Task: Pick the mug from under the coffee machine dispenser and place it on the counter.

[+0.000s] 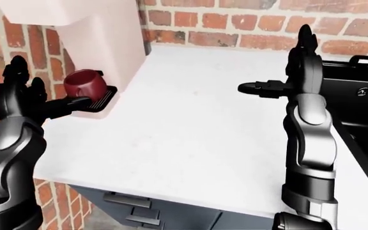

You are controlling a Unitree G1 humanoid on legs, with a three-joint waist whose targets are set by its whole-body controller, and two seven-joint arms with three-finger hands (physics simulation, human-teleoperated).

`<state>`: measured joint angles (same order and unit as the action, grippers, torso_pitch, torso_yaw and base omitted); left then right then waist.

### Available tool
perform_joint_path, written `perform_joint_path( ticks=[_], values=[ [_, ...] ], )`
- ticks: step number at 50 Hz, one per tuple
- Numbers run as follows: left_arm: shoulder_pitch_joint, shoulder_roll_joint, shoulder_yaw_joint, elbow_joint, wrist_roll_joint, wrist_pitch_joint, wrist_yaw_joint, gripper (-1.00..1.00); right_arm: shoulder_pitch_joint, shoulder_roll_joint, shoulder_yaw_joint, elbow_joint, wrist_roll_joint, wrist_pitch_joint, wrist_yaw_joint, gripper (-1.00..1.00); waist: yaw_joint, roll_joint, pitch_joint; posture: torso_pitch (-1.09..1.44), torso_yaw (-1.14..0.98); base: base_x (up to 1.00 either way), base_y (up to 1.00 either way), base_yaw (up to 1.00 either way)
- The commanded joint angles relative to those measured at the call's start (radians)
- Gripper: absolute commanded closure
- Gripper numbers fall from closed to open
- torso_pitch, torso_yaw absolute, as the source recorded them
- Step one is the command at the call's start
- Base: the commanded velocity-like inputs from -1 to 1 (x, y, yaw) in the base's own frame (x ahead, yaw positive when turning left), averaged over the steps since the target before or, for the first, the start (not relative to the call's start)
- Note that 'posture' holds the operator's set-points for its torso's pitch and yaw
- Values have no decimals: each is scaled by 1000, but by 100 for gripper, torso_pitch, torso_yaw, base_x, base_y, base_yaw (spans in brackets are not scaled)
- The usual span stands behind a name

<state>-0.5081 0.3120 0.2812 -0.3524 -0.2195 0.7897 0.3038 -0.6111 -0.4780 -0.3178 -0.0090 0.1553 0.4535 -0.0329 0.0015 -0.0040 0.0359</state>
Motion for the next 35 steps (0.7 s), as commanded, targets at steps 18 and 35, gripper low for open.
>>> perform_joint_path(
  ticks=[18,35],
  values=[
    [-92,-16,-32,43,49,-45,3,-100,-39,-23,-13,-34,3,-24,-5,-100,4,-9,-27,0,0,0,0,0],
    [-165,-34,-72,203,59,-128,11,-100,-38,-25,-13,-30,5,-28,-5,-100,5,-13,-30,0,0,0,0,0]
  ],
)
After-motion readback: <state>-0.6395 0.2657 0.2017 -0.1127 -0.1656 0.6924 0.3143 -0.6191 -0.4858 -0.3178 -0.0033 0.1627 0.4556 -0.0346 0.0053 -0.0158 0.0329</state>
